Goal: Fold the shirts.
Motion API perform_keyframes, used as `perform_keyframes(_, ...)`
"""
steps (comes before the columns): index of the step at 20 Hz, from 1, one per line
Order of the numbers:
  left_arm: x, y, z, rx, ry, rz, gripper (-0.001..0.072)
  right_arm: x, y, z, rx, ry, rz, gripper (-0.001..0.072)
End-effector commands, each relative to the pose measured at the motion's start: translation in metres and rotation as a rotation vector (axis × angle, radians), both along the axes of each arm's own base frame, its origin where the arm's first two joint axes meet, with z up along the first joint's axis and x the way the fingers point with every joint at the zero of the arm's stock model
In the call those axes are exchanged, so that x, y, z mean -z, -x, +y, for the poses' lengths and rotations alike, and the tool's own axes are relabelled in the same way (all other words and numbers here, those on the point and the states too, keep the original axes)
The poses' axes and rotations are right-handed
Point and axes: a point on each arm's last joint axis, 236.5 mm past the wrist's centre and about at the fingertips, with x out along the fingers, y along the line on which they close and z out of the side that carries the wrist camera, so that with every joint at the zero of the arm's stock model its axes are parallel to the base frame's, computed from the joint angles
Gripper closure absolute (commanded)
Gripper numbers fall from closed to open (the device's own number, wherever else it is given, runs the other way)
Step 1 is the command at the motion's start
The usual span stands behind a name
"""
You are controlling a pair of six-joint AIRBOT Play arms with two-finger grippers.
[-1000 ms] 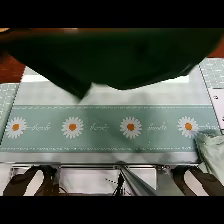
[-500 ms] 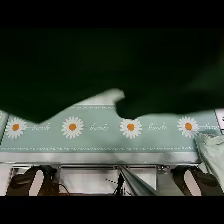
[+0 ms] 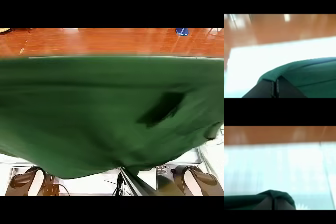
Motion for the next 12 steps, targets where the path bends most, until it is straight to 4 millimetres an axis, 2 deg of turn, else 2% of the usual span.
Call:
perform_keyframes(1,0.070,-0.033,0.005,0.028,0.057,0.299,0.0682,0.057,-0.026,-0.008,-0.049,-0.007,0.288,0.0690)
perform_keyframes(3,0.111,-0.076,0.011,0.041,0.108,0.401,0.0682,0.088,-0.068,-0.018,-0.066,-0.025,0.401,0.0690)
perform_keyframes(6,0.176,-0.145,0.022,0.048,0.178,0.505,0.0682,0.143,-0.150,-0.024,-0.074,-0.105,0.488,0.0690)
perform_keyframes(9,0.251,-0.205,0.027,0.087,0.236,0.646,0.0682,0.211,-0.216,0.005,-0.134,-0.123,0.575,0.0689)
perform_keyframes(11,0.306,-0.226,0.024,0.102,0.319,0.792,0.0681,0.251,-0.257,0.020,-0.127,-0.142,0.572,0.0689)
perform_keyframes(12,0.329,-0.231,0.024,0.113,0.336,0.849,0.0682,0.264,-0.275,0.025,-0.105,-0.168,0.553,0.0688)
